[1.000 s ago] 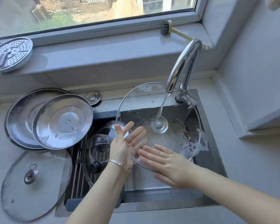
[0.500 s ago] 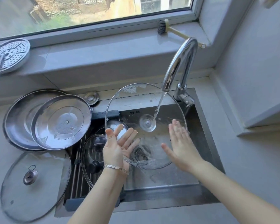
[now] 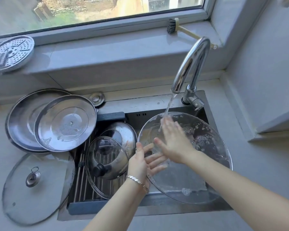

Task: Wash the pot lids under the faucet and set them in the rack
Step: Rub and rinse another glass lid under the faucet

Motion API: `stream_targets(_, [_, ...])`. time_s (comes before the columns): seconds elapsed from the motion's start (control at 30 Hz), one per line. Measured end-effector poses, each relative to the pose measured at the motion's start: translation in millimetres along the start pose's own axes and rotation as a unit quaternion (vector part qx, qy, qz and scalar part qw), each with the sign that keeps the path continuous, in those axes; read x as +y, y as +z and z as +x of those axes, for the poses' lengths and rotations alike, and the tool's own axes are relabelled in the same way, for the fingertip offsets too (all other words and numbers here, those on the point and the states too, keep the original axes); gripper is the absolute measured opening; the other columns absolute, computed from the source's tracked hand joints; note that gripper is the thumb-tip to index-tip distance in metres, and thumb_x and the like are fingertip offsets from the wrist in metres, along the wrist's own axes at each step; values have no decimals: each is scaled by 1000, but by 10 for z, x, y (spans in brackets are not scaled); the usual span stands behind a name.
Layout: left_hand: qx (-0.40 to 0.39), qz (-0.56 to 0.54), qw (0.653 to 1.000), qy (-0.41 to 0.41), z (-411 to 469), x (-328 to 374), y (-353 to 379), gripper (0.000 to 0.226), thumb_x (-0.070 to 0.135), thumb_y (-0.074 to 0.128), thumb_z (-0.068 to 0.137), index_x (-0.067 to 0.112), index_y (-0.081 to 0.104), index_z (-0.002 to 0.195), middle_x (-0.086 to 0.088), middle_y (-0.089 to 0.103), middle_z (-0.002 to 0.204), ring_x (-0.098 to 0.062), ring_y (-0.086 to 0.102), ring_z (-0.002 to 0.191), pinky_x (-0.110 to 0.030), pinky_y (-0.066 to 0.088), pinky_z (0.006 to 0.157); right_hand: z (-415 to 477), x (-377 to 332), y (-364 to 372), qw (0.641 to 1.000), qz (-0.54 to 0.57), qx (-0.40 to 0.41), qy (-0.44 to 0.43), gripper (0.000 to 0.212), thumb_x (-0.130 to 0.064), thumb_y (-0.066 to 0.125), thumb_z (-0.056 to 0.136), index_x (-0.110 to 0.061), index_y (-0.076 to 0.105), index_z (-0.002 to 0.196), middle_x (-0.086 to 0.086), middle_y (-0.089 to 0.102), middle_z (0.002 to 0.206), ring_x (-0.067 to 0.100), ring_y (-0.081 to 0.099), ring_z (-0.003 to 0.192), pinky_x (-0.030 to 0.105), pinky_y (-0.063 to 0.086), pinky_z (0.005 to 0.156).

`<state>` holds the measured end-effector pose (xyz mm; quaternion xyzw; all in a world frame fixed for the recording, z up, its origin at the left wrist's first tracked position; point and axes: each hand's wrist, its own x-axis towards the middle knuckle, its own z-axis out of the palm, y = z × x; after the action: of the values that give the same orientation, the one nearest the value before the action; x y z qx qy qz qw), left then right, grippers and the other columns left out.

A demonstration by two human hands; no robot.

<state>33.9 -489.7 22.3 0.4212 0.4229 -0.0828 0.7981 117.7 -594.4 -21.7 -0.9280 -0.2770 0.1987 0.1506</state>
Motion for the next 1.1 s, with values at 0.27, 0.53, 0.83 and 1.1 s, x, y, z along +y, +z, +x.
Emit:
stream_targets(0.27, [-15, 9, 1000, -4, -26, -24, 4, 50, 47, 27, 95, 6, 56, 101, -25, 69, 79, -34, 70, 65, -37, 58, 48, 77, -82, -102, 1000, -12, -2, 4, 81, -62, 0, 85, -11, -16, 146, 3, -27, 150, 12, -27, 137, 30, -15, 115])
stream_targets(0.53, [-10, 6, 1000, 7, -20, 20, -29, 50, 48, 30, 95, 6, 56, 95, -20, 70, 65, -29, 70, 57, -37, 57, 46, 211, 93, -205, 994, -25, -16, 104, 74, -56, 9, 95, -8, -19, 145, 9, -30, 150, 19, -25, 140, 35, -13, 116])
stream_targets(0.83, [13, 38, 999, 10, -14, 119, -92, 51, 46, 30, 96, 3, 56, 100, -26, 68, 80, -32, 70, 63, -40, 59, 52, 161, 377, -140, 997, -44, -21, 54, 75, -58, 8, 94, -9, -12, 148, 7, -21, 154, 18, -17, 144, 32, -11, 114])
stream_targets(1.1, [94, 137, 980, 105, -47, 496, -68, 37, 39, 36, 97, 8, 55, 95, -19, 59, 76, -25, 59, 63, -26, 52, 42, -130, 747, 335, 801, 445, -102, 388, 53, -45, 25, 99, -7, 44, 131, 16, 58, 118, 31, 57, 108, 34, 42, 90])
